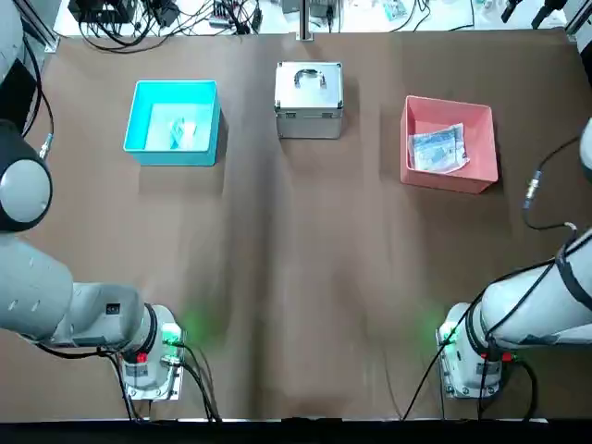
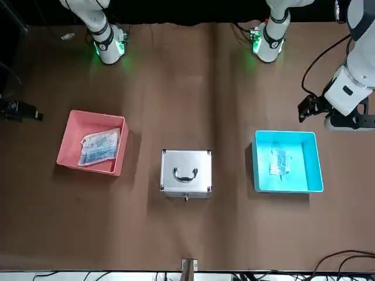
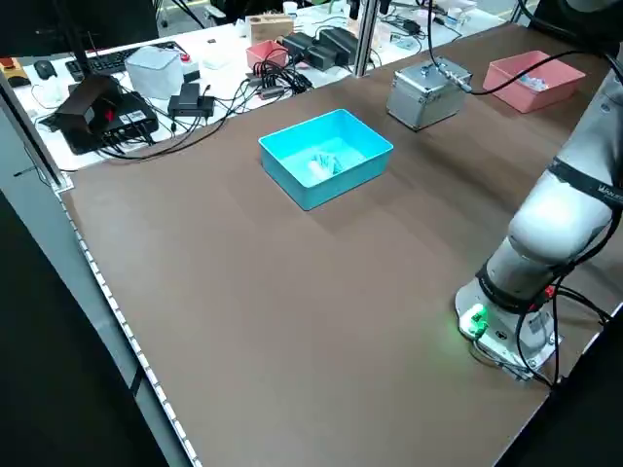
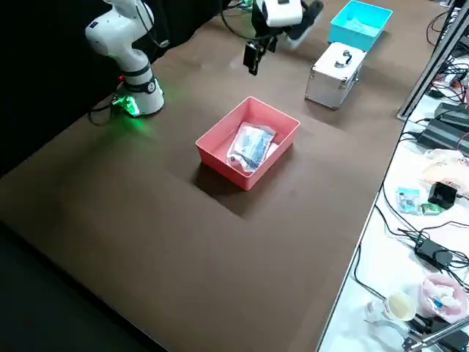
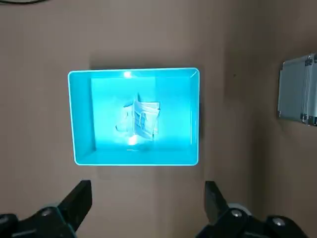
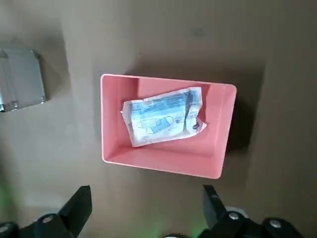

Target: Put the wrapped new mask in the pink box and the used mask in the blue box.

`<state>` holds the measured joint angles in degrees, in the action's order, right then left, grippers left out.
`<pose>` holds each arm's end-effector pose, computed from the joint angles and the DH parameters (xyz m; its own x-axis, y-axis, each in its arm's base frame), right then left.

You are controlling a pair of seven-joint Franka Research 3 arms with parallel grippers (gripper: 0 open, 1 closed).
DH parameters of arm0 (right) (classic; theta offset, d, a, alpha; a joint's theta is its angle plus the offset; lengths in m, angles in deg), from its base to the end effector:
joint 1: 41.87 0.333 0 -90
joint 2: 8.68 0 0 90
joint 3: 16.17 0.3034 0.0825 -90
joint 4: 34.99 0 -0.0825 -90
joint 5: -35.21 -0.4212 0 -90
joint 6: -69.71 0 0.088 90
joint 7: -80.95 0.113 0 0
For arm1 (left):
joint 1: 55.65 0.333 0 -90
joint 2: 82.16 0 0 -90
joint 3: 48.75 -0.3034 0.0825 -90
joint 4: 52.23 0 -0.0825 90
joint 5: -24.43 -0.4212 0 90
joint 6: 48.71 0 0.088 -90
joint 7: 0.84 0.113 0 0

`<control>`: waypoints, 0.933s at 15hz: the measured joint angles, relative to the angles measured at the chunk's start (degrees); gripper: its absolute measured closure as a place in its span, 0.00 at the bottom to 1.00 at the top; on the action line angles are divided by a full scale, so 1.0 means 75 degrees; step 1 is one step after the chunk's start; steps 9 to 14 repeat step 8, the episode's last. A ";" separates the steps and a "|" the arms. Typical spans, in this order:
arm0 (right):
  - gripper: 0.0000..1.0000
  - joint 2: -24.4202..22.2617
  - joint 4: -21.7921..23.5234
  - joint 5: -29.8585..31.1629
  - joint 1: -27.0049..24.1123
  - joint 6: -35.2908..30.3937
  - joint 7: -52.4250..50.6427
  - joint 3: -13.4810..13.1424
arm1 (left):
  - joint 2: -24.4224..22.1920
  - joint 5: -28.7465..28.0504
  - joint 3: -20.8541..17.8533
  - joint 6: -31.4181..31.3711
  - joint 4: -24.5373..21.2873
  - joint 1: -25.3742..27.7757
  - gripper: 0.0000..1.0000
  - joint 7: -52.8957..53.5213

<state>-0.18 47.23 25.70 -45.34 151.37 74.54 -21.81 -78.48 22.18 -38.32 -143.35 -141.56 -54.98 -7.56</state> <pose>0.6137 -0.0733 0.5745 0.9902 -0.0241 -0.1373 -0.0471 -0.9848 -0.1672 0.6100 -0.0976 0.5810 0.9979 -0.0555 0.0325 -0.0547 -0.9982 -0.0240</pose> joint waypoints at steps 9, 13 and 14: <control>0.01 -0.0751 0.0436 0.0809 -0.0079 0.0447 0.0226 0.0505 | 0.0020 0.0001 -0.0008 0.0003 0.0000 0.0005 0.00 -0.0003; 0.01 -0.0751 0.0436 0.0809 -0.0079 0.0447 0.0226 0.0505 | 0.0020 0.0001 -0.0008 0.0003 0.0000 0.0005 0.00 -0.0003; 0.01 -0.0751 0.0436 0.0809 -0.0079 0.0447 0.0226 0.0505 | 0.0020 0.0001 -0.0008 0.0003 0.0000 0.0005 0.00 -0.0003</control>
